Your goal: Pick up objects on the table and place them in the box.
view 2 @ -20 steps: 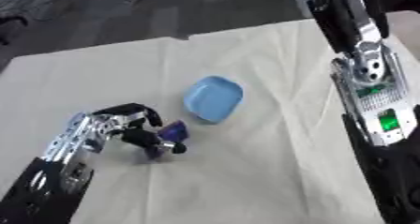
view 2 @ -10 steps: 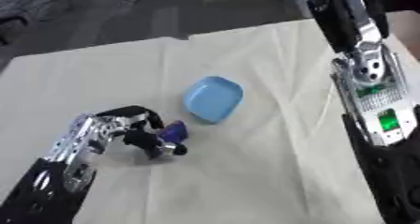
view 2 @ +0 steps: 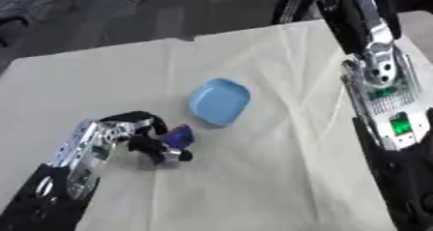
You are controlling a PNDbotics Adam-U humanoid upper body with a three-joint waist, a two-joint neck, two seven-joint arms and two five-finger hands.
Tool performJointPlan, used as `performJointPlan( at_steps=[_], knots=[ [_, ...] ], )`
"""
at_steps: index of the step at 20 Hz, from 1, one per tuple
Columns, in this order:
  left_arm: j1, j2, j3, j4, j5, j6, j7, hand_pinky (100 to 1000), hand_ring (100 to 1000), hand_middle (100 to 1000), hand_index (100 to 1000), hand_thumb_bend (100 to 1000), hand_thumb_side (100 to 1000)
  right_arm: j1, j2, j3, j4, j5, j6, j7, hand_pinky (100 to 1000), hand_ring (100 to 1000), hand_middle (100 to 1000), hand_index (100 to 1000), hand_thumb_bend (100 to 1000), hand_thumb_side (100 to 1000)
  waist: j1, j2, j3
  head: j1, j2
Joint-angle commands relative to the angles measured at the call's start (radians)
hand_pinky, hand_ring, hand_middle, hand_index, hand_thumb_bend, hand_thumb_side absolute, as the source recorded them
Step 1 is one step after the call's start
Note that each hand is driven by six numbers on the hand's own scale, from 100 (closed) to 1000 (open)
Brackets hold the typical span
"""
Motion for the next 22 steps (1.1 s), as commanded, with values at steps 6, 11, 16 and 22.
performJointPlan(
  at_steps=[6, 11, 16, 22],
  knots=[
    [-0.021, -0.004, 0.007, 0.001, 0.0, 0.017, -0.014, 432, 638, 771, 831, 724, 755, -0.019, -0.012, -0.001, -0.013, -0.001, -0.002, 0.004, 507, 417, 599, 879, 100, 883, -0.005, -0.008, -0.001, -0.011, 0.0],
    [-0.026, -0.007, 0.006, 0.008, -0.003, 0.014, -0.014, 433, 640, 772, 832, 722, 749, -0.02, -0.012, 0.0, -0.013, 0.0, -0.002, 0.007, 508, 417, 598, 878, 100, 884, -0.005, -0.008, -0.002, -0.01, 0.0],
    [-0.035, -0.008, 0.004, 0.011, -0.016, 0.005, -0.014, 437, 643, 773, 833, 706, 745, -0.02, -0.011, 0.0, -0.013, 0.0, -0.002, 0.008, 508, 417, 598, 879, 100, 883, -0.004, -0.009, -0.003, -0.011, -0.001],
    [-0.042, -0.01, 0.003, 0.021, -0.034, -0.006, -0.014, 444, 647, 770, 831, 676, 706, -0.021, -0.01, 0.0, -0.013, -0.001, -0.002, 0.008, 508, 417, 597, 880, 100, 883, -0.004, -0.009, -0.005, -0.01, -0.001]
  ],
)
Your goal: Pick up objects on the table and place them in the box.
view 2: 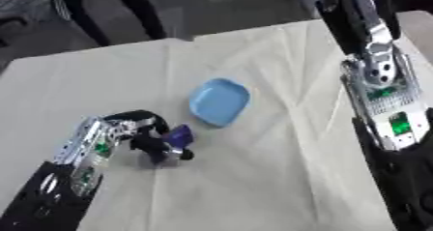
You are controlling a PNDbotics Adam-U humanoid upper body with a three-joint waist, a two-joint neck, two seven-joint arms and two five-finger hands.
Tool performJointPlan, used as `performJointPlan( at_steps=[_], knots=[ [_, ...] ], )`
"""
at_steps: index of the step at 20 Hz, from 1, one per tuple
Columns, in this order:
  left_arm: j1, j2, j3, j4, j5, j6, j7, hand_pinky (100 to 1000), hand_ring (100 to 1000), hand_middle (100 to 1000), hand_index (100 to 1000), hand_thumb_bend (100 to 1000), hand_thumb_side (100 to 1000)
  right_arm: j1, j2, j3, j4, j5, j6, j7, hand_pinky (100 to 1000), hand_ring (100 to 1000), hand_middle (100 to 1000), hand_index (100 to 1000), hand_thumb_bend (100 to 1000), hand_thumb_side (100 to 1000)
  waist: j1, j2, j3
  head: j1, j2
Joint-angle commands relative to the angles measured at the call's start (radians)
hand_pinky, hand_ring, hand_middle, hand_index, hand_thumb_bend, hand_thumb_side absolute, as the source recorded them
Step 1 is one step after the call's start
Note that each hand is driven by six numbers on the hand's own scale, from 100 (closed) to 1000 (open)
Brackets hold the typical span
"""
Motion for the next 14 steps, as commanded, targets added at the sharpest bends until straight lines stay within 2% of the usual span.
performJointPlan(
  at_steps=[1, 8, 14],
  knots=[
    [-0.019, -0.002, 0.004, -0.004, -0.013, 0.003, -0.013, 444, 646, 769, 831, 668, 699, -0.02, -0.01, -0.003, -0.013, -0.001, 0.001, 0.004, 508, 417, 597, 881, 100, 883, -0.004, -0.009, -0.001, -0.01, -0.001],
    [-0.021, -0.004, 0.003, 0.011, -0.029, -0.013, -0.013, 447, 639, 760, 833, 662, 643, -0.021, -0.009, -0.003, -0.013, -0.002, 0.002, 0.004, 508, 417, 596, 882, 100, 882, -0.003, -0.009, -0.002, -0.011, -0.002],
    [-0.018, -0.006, 0.005, 0.023, -0.034, -0.02, -0.013, 449, 640, 758, 834, 650, 634, -0.022, -0.008, -0.003, -0.013, -0.002, 0.002, 0.004, 508, 417, 596, 882, 100, 882, -0.003, -0.009, -0.003, -0.012, -0.002]
  ],
)
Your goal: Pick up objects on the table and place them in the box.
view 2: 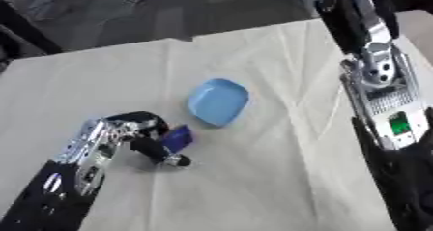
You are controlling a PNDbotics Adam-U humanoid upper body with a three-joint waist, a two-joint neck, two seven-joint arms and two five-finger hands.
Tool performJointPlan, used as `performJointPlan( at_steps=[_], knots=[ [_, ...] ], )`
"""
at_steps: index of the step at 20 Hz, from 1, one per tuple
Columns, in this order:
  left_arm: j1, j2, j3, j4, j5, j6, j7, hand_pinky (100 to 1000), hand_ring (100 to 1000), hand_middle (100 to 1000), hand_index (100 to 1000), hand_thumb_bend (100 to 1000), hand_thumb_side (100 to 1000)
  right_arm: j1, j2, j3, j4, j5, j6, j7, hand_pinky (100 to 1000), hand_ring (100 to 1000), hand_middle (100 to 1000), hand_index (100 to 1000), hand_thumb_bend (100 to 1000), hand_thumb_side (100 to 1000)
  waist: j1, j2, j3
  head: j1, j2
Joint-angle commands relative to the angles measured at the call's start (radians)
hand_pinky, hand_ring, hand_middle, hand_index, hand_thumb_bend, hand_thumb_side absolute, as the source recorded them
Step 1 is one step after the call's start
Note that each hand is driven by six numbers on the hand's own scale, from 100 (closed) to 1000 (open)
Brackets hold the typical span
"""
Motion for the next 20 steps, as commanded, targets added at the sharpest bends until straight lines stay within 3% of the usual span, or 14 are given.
performJointPlan(
  at_steps=[1, 11, 12, 13, 14, 15, 16, 17, 18, 19, 20],
  knots=[
    [-0.016, 0.002, 0.006, -0.004, -0.009, 0.005, -0.012, 449, 640, 757, 833, 647, 633, -0.019, -0.008, -0.005, -0.013, -0.002, -0.001, 0.0, 508, 417, 596, 882, 100, 882, -0.005, -0.008, -0.001, -0.012, -0.002],
    [-0.014, 0.0, 0.01, -0.005, -0.027, 0.0, -0.012, 409, 586, 702, 784, 475, 607, -0.019, -0.008, -0.004, -0.013, -0.001, -0.002, 0.001, 508, 416, 593, 880, 100, 882, -0.005, -0.008, 0.0, -0.012, -0.002],
    [-0.014, 0.001, 0.01, -0.008, -0.03, -0.001, -0.012, 390, 563, 664, 748, 395, 604, -0.019, -0.008, -0.004, -0.013, -0.001, -0.002, 0.001, 508, 416, 592, 881, 100, 882, -0.005, -0.008, 0.0, -0.012, -0.003],
    [-0.013, 0.001, 0.011, -0.011, -0.033, -0.003, -0.012, 387, 560, 661, 746, 390, 604, -0.019, -0.009, -0.004, -0.013, -0.001, -0.002, 0.001, 508, 416, 592, 881, 100, 882, -0.005, -0.008, 0.0, -0.012, -0.003],
    [-0.013, 0.001, 0.011, -0.016, -0.037, -0.004, -0.012, 343, 518, 609, 697, 326, 610, -0.019, -0.009, -0.004, -0.013, -0.001, -0.002, 0.001, 508, 416, 591, 881, 100, 882, -0.005, -0.008, 0.0, -0.012, -0.003],
    [-0.012, 0.001, 0.013, -0.022, -0.039, -0.004, -0.012, 356, 530, 623, 713, 344, 608, -0.019, -0.009, -0.004, -0.013, -0.001, -0.002, 0.001, 508, 416, 592, 881, 100, 882, -0.005, -0.008, 0.0, -0.013, -0.003],
    [-0.011, 0.002, 0.013, -0.028, -0.041, -0.005, -0.012, 280, 470, 550, 639, 242, 618, -0.019, -0.009, -0.004, -0.013, -0.001, -0.002, 0.001, 508, 416, 590, 880, 100, 882, -0.005, -0.008, 0.0, -0.013, -0.002],
    [-0.01, 0.002, 0.014, -0.038, -0.041, -0.006, -0.012, 288, 476, 558, 647, 254, 616, -0.019, -0.009, -0.004, -0.013, -0.001, -0.002, 0.001, 508, 416, 590, 880, 100, 882, -0.005, -0.008, 0.0, -0.013, -0.002],
    [-0.009, 0.003, 0.015, -0.048, -0.041, -0.008, -0.012, 184, 392, 475, 565, 100, 654, -0.019, -0.009, -0.004, -0.013, -0.001, -0.002, 0.001, 508, 416, 588, 880, 100, 882, -0.005, -0.008, 0.001, -0.014, -0.002],
    [-0.009, 0.005, 0.017, -0.064, -0.042, -0.011, -0.012, 175, 384, 469, 558, 100, 658, -0.019, -0.009, -0.004, -0.013, -0.001, -0.002, 0.001, 508, 416, 588, 880, 100, 882, -0.005, -0.007, 0.001, -0.014, -0.001],
    [-0.009, 0.007, 0.017, -0.081, -0.042, -0.017, -0.012, 100, 260, 356, 476, 100, 678, -0.019, -0.009, -0.004, -0.013, -0.001, -0.002, 0.001, 508, 416, 587, 880, 100, 882, -0.005, -0.007, 0.001, -0.014, -0.001]
  ],
)
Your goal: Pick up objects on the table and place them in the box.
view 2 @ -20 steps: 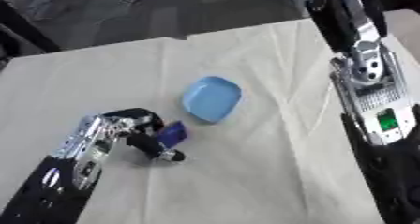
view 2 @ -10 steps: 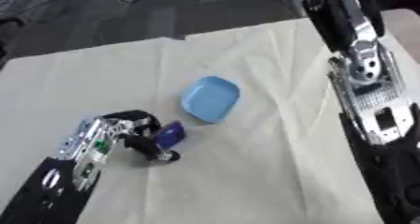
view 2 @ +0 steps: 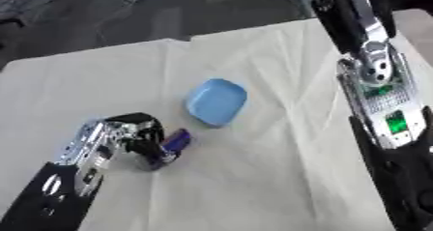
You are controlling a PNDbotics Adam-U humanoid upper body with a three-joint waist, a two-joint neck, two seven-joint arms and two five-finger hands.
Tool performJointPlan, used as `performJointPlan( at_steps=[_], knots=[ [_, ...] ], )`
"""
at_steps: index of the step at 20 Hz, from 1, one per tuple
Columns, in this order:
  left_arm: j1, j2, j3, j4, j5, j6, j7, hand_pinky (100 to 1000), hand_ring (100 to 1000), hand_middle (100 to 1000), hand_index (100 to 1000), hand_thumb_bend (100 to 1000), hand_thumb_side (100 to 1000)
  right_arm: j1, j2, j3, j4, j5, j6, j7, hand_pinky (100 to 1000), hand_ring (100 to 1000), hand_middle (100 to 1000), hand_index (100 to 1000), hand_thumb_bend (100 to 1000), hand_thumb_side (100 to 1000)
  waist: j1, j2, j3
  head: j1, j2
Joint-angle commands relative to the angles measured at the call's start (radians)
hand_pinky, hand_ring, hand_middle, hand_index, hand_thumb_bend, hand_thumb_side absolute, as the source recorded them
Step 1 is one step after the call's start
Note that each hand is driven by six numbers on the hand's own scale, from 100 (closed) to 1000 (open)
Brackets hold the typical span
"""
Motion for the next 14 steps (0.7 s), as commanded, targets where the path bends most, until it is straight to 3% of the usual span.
performJointPlan(
  at_steps=[1, 4, 14],
  knots=[
    [-0.012, 0.01, 0.014, -0.069, -0.005, -0.012, -0.009, 100, 228, 326, 465, 100, 675, -0.019, -0.009, -0.004, -0.013, 0.0, -0.002, 0.001, 508, 416, 586, 880, 100, 882, -0.005, -0.008, 0.001, -0.007, -0.001],
    [-0.01, 0.017, 0.017, -0.092, -0.019, -0.047, -0.009, 100, 100, 213, 435, 100, 682, -0.019, -0.009, -0.004, -0.013, 0.0, -0.001, 0.001, 508, 416, 583, 880, 100, 882, -0.005, -0.008, 0.002, -0.007, -0.001],
    [-0.009, 0.017, 0.028, -0.119, -0.027, -0.107, -0.009, 100, 100, 174, 426, 100, 679, -0.019, -0.01, -0.005, -0.013, 0.0, -0.001, 0.001, 508, 415, 578, 882, 100, 883, -0.006, -0.008, 0.003, -0.008, 0.001]
  ],
)
